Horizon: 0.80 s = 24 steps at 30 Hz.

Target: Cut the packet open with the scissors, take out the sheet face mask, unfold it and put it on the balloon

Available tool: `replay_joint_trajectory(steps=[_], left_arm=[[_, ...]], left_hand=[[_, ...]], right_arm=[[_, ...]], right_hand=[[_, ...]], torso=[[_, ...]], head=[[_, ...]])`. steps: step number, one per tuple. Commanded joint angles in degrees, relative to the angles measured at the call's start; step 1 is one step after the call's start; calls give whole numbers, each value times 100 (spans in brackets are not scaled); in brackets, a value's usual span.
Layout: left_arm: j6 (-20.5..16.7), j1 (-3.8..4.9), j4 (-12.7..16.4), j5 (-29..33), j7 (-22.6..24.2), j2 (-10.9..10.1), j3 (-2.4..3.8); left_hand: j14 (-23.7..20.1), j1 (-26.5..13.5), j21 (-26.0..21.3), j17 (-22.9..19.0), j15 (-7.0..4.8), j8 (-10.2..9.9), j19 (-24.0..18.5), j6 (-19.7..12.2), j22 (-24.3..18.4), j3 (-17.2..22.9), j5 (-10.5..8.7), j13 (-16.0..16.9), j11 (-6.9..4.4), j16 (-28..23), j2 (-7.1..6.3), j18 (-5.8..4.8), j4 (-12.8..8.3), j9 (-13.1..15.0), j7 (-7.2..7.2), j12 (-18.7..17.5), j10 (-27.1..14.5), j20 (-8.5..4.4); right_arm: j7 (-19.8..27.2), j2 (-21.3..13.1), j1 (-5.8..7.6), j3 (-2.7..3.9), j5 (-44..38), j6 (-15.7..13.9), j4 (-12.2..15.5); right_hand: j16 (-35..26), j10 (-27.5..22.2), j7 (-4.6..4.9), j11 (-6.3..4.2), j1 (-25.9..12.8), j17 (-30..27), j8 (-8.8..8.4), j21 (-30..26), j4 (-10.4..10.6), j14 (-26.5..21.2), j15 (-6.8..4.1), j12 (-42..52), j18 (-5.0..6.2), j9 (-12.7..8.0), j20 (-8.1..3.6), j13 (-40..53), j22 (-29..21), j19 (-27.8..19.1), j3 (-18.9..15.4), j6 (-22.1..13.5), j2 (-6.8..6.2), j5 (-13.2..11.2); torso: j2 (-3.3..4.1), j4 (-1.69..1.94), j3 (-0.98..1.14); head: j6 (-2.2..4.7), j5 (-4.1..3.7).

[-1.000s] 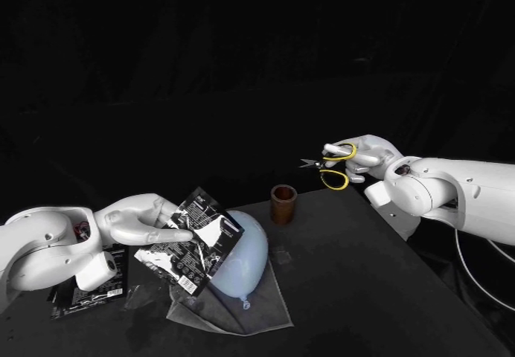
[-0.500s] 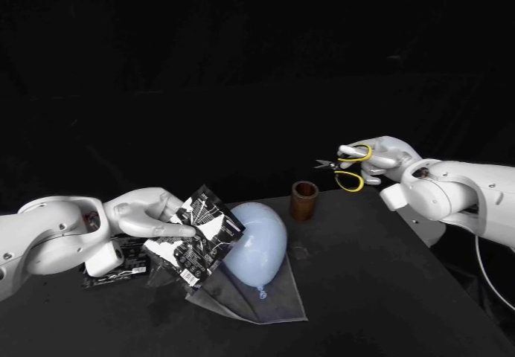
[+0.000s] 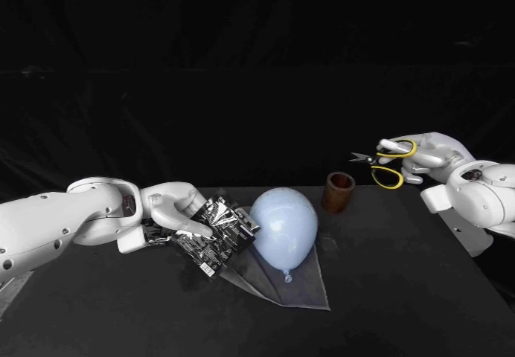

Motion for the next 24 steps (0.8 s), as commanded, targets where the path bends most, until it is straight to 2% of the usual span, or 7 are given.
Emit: replay_joint_trajectory(steps=[1, 5, 9, 15, 21, 24], left_arm=[[-61, -46, -39, -593, 179, 16, -13], [-61, -108, -121, -827, 224, 71, -56], [-20, -136, -181, -1146, 225, 138, -110], [13, -160, -332, -1673, 120, 280, -204], [-50, -168, -509, -1918, 7, 407, -231], [85, -170, -598, -2072, -126, 493, -236]], left_hand=[[-49, 55, 34, 5, 10, -28, -47, 144, 22, 90, 18, -8, 7, -25, 8, 83, -123, -35, 87, 16, -50, 1], [-63, 55, 73, 12, 13, -37, -86, 170, 52, 80, 18, -12, 5, -15, 15, 88, -128, -60, 83, 22, -48, 12], [-70, 49, 97, 17, 14, -40, -109, 191, 71, 74, 17, -14, -2, -8, 26, 90, -125, -74, 72, 27, -41, 20], [-75, 39, 117, 23, 13, -44, -132, 206, 87, 64, 17, -17, -8, 0, 34, 94, -118, -87, 65, 32, -34, 27], [-77, 36, 131, 26, 12, -56, -148, 201, 97, 63, 18, -20, -4, 7, 36, 101, -118, -100, 73, 33, -35, 29], [-80, 36, 136, 27, 11, -61, -157, 199, 102, 62, 18, -22, -2, 9, 33, 103, -121, -107, 76, 33, -36, 31]], right_arm=[[108, -1, 0, 6, -16, 27, -18], [127, -21, -2, 6, -4, 22, -18], [136, -23, -2, 7, 3, 20, -18], [149, -22, -2, 7, 9, 19, -6], [153, -34, -2, 7, 23, 18, 30], [155, -47, -2, 7, 26, 19, 63]], right_hand=[[1, -41, 5, 16, 27, 7, 39, -15, -14, 197, -12, 19, 27, -6, 2, 8, 863, 4, -30, -34, 8, -19], [1, -45, 6, 18, 23, 7, 42, -12, -11, 197, -10, 26, 26, -6, 4, 15, 864, 6, -37, -37, 16, -19], [4, -48, 6, 19, 19, 15, 45, -6, -9, 199, -9, 32, 25, -5, 5, 20, 866, 9, -41, -37, 24, -18], [4, -48, 6, 19, 19, 15, 45, -6, -9, 199, -9, 32, 25, -5, 5, 20, 866, 9, -41, -37, 24, -18], [2, -51, 6, 19, 16, 12, 48, -9, -7, 198, -8, 37, 26, -5, 6, 24, 865, 7, -46, -39, 29, -19], [2, -51, 6, 19, 16, 12, 48, -9, -7, 198, -8, 37, 26, -5, 6, 24, 865, 7, -46, -39, 29, -19]], torso=[[-14, 40, -46], [-23, 60, -87], [-24, 69, -98], [-22, 58, -79], [-22, 36, -69], [-21, 39, -68]], head=[[-62, 53], [-138, 62], [-190, 84], [-224, 116], [-259, 143], [-274, 129]])
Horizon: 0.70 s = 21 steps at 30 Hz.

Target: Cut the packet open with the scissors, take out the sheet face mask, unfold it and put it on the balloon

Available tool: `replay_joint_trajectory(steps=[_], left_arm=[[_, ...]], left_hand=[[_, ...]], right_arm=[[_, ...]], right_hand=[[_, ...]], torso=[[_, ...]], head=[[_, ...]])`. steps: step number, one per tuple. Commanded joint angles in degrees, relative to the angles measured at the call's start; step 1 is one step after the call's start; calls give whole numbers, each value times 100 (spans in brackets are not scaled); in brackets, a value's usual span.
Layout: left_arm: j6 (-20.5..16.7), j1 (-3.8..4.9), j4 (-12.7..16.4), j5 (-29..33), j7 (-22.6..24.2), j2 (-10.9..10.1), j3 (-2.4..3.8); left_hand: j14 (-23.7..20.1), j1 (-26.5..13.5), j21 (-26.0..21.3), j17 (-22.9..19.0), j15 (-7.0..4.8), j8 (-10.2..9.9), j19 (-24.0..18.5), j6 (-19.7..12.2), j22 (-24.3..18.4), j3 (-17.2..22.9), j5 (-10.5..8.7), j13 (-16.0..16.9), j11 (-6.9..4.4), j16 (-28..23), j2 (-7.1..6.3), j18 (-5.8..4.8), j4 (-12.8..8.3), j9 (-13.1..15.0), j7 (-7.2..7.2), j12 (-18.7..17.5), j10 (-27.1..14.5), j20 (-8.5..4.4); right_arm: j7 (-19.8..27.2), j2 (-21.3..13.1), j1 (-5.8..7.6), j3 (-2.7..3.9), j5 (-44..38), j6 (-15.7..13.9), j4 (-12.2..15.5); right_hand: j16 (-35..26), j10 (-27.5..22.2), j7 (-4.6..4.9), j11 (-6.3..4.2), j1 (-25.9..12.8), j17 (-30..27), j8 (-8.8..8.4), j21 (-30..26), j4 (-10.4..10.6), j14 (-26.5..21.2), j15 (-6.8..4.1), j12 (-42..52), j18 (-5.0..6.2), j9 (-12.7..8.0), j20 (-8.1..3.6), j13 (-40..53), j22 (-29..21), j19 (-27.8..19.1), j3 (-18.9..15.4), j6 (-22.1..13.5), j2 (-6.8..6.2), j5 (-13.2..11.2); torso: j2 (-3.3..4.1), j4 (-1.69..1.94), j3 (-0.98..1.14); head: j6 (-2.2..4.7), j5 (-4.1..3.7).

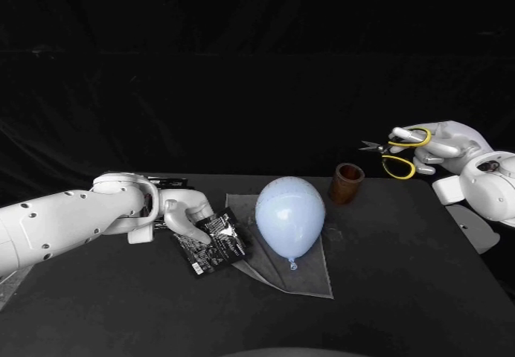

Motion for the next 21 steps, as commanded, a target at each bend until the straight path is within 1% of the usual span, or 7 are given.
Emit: replay_joint_trajectory(steps=[1, 5, 10, 14, 17, 19, 21], left_arm=[[195, 0, -79, -472, -223, 103, 0], [403, -1, -152, -687, -475, 247, -16], [110, -1, -207, -669, -601, 334, -27], [-121, -1, -237, -623, -728, 403, -30], [-277, -1, -245, -635, -856, 434, -32], [-424, -1, -253, -640, -925, 439, -32], [-600, -1, -266, -643, -973, 435, -33]], left_hand=[[-33, 16, 25, 10, 1, -21, -50, 99, 9, 78, 20, 3, -20, 9, 21, 70, -109, -11, 97, 17, -20, -3], [-47, -33, 52, 19, 18, -41, -91, 96, 31, 51, 19, -4, -11, 24, 28, 66, -77, -37, 110, 16, -31, 21], [-328, -162, -16, 22, 138, -149, -363, -85, 23, -92, 24, -69, 84, -2, 7, 19, 24, -105, 183, -43, -317, 114], [-890, -362, -332, -4, 384, -337, -830, -499, -124, -279, 22, -266, 301, -83, -176, -84, 208, -209, 319, -55, -949, 285], [-1174, -531, -620, -54, 508, -458, -975, -857, -302, -402, 15, -377, 413, -135, -356, -116, 394, -279, 426, -51, -1202, 414], [-1305, -556, -790, -88, 556, -489, -1027, -1002, -412, -444, 21, -429, 450, -162, -408, -117, 474, -304, 447, -39, -1322, 479], [-1531, -604, -1064, -156, 659, -521, -1114, -1208, -589, -568, 20, -511, 507, -228, -515, -122, 591, -329, 556, -21, -1552, 587]], right_arm=[[104, -9, 3, 5, 8, 21, 41], [110, -18, 3, 5, 10, 26, 83], [116, -33, 4, 5, 11, 38, 132], [121, -32, 4, 5, 11, 42, 146], [125, -34, 4, 5, 11, 44, 161], [127, -36, 5, 5, 11, 46, 169], [129, -37, 5, 5, 11, 46, 173]], right_hand=[[16, -31, 7, -1, 16, 3, 25, -9, 8, 198, -8, 38, 28, -4, 6, 4, 868, 7, -31, -40, 28, -19], [16, -31, 7, -1, 16, 3, 25, -9, 8, 198, -8, 38, 28, -4, 6, 4, 868, 7, -31, -40, 28, -19], [9, -43, 6, -2, 25, -13, 31, -16, -2, 194, -7, 48, 30, -4, 8, 15, 866, 4, -45, -47, 26, -19], [8, -49, 6, -2, 33, -15, 34, -6, -10, 193, -7, 53, 28, -4, 8, 20, 869, 9, -51, -50, 24, -19], [7, -55, 6, -2, 42, -19, 37, -12, -18, 192, -7, 59, 29, -3, 9, 26, 867, 6, -58, -53, 21, -19], [7, -55, 6, -2, 42, -19, 37, -12, -18, 192, -7, 59, 29, -3, 9, 26, 867, 6, -58, -53, 21, -19], [5, -57, 6, -2, 44, -22, 39, -10, -20, 191, -8, 61, 29, -3, 9, 28, 868, 7, -60, -54, 21, -18]], torso=[[0, 0, 7], [-1, 3, 5], [2, 4, 6], [-3, 9, 10], [-3, 5, 9], [0, 2, 10], [-1, 1, 11]], head=[[-37, -14], [-53, -24], [-42, -27], [-67, -46], [-75, -46], [-75, -51], [-69, -47]])
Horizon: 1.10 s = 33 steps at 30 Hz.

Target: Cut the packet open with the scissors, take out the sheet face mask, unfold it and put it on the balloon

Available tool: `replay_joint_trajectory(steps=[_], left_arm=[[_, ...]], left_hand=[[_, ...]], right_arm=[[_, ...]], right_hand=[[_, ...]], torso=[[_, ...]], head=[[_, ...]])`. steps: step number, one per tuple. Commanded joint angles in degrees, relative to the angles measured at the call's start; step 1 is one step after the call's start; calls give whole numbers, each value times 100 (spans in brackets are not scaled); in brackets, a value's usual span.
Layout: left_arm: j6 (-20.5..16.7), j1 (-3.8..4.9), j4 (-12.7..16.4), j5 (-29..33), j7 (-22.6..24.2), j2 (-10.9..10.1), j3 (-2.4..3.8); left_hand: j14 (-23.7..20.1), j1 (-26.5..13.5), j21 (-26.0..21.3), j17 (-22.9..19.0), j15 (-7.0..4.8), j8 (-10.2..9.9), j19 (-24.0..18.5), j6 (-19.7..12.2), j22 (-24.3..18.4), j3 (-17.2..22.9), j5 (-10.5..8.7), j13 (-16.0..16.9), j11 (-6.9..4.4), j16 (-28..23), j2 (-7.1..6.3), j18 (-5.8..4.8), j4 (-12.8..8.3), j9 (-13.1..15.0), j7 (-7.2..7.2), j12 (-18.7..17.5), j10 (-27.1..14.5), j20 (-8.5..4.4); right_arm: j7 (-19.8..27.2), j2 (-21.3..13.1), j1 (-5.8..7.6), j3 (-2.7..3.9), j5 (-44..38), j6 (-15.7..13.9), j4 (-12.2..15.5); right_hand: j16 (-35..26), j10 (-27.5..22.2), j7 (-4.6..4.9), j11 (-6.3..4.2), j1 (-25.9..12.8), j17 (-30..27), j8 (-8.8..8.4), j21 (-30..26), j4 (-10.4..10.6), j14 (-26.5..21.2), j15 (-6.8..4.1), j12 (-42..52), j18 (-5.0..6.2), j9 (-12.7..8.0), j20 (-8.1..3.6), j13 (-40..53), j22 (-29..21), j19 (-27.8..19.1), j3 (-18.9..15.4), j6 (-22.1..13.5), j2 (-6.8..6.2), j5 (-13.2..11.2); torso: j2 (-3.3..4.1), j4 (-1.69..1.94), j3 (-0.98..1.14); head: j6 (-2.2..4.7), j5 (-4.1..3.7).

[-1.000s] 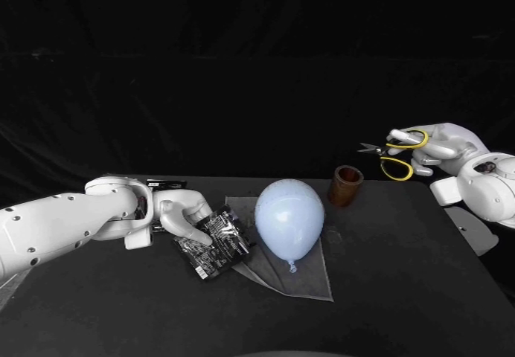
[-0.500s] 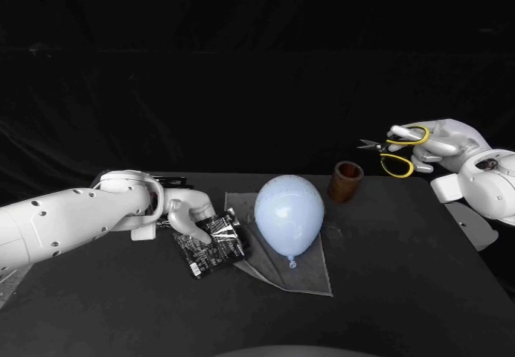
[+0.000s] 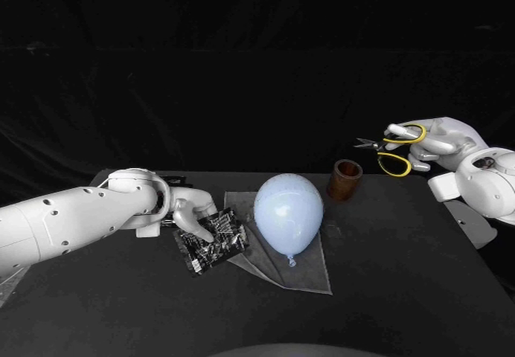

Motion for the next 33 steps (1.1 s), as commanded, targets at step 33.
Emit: replay_joint_trajectory(steps=[33], left_arm=[[-2510, 6, -271, 1720, 598, -21, 108]], left_hand=[[-1466, 1102, -2234, -946, 462, 1406, -416, -1422, -1479, -2565, 15, -456, 400, -71, 87, -275, 1262, 162, 412, 465, -1142, 562]], right_arm=[[-130, -33, 13, 6, -117, 115, -71]], right_hand=[[0, -109, -4, 3, 94, -39, 58, -36, -45, 182, -3, 70, 37, -5, 14, 42, 856, -6, -86, -65, 22, -19]], torso=[[-2, -8, 4]], head=[[343, -570]])
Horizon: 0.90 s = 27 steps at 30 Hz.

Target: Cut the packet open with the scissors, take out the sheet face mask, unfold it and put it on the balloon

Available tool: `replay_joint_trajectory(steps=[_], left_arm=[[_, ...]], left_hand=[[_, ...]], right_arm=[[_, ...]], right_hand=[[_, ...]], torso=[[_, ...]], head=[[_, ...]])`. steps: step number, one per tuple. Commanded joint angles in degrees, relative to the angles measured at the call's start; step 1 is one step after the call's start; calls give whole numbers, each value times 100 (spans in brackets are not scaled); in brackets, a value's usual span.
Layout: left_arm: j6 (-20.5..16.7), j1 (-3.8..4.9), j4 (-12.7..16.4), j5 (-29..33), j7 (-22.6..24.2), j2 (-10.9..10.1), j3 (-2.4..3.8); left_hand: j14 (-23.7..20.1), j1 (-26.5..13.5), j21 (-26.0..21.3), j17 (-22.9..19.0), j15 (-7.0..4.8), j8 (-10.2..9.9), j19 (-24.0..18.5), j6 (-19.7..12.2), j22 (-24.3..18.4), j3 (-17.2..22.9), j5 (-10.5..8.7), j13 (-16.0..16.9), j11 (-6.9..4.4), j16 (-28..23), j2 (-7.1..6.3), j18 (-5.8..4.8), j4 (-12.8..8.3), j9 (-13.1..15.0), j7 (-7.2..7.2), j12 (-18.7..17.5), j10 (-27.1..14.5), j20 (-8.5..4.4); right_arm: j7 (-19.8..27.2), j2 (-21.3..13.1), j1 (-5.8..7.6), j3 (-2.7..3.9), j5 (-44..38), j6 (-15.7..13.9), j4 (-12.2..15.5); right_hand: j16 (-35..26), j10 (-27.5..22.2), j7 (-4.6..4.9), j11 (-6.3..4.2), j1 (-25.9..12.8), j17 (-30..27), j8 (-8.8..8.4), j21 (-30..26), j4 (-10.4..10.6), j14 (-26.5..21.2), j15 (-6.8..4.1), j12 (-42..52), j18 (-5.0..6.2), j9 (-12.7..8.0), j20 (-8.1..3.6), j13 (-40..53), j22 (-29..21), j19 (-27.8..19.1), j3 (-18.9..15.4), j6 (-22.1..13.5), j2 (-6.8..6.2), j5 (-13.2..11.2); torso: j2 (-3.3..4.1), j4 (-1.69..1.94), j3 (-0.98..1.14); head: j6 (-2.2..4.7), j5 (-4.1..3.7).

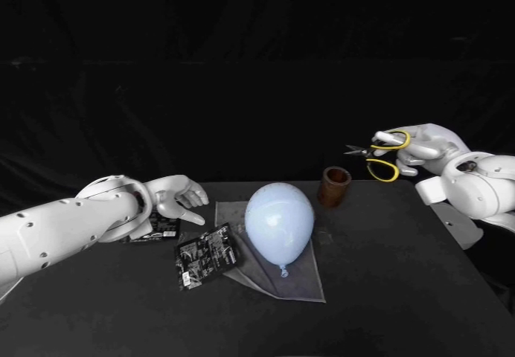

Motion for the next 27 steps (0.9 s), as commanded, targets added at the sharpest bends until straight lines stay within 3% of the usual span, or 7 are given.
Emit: replay_joint_trajectory(steps=[1, 4, 7, 11, 17, 23, 27], left_arm=[[-498, 8, 63, 1127, 585, 7, 44], [-592, 9, 135, 1482, 828, 18, 92], [-740, 16, 232, 1880, 1115, 62, 151], [-825, 36, 299, 2130, 1307, 159, 238], [-849, 144, 303, 2407, 1456, 388, 361], [-846, 310, 195, 2502, 1506, 699, 399], [-847, 384, 56, 2519, 1528, 928, 410]], left_hand=[[90, 87, -33, -6, -24, 120, 83, 25, -10, 148, 14, 18, -35, 104, 155, 10, -16, 9, 611, 102, 107, -11], [212, 185, 10, -2, -71, 226, 242, 105, 6, 240, 13, 29, -78, 238, 249, 91, -32, -16, 579, 218, 216, -23], [498, 409, 171, -28, -196, 292, 669, 174, 61, 342, 10, 22, -204, 436, 392, 336, -60, -147, 248, 391, 449, -52], [689, 582, 228, -75, -287, 337, 852, 528, 73, 426, 10, -2, -313, 500, 483, 448, -58, -281, 294, 458, 656, -42], [962, 760, 173, -180, -381, 194, 861, 952, 35, 574, 11, -47, -417, 464, 566, 456, -26, -561, 185, 392, 964, -31], [1140, 785, 140, -297, -415, 13, 894, 1217, 15, 706, 10, -53, -453, 344, 567, 460, -20, -809, 154, 200, 1170, -35], [1206, 808, 137, -335, -428, -41, 915, 1301, 13, 779, 10, -53, -467, 304, 571, 464, -23, -883, 145, 129, 1242, -40]], right_arm=[[-130, 8, 8, 6, -110, 119, -19], [-180, 33, 9, 6, -145, 117, -53], [-236, 84, 10, 6, -162, 96, -117], [-321, 136, 10, 6, -172, 101, -181], [-462, 202, 11, 6, -190, 134, -236], [-616, 277, 11, 6, -249, 161, -268], [-728, 334, 11, 6, -299, 154, -313]], right_hand=[[22, -31, 9, -1, 63, 9, 36, -40, -11, 182, -3, 19, 43, 0, 14, 7, 854, -8, -20, -37, -9, -19], [24, -41, 8, -3, 85, 16, 43, -39, -28, 184, -4, 25, 43, 0, 15, 13, 855, -7, -23, -38, 0, -18], [41, -46, 2, -9, 134, 62, 61, 9, -64, 200, -8, 46, 33, 1, 13, 30, 869, 19, -29, -33, 25, -18], [44, -45, 1, -10, 138, 70, 64, 4, -68, 203, -9, 51, 35, 2, 13, 34, 867, 17, -33, -31, 28, -18], [41, -44, 3, -8, 132, 61, 67, 3, -66, 202, -10, 56, 35, 1, 13, 37, 867, 17, -43, -32, 27, -19], [36, -46, 4, -7, 127, 45, 69, -8, -65, 199, -10, 59, 37, 1, 12, 40, 863, 12, -52, -33, 26, -19], [37, -46, 4, -7, 127, 48, 70, -9, -66, 200, -10, 61, 38, 1, 12, 42, 863, 12, -55, -34, 28, -19]], torso=[[1, -6, 3], [-2, -6, 5], [-12, -16, 12], [-8, -13, 4], [2, -8, 11], [7, -12, 14], [-5, -9, 19]], head=[[132, -291], [207, -467], [284, -673], [287, -789], [416, -1032], [631, -1256], [713, -1328]])
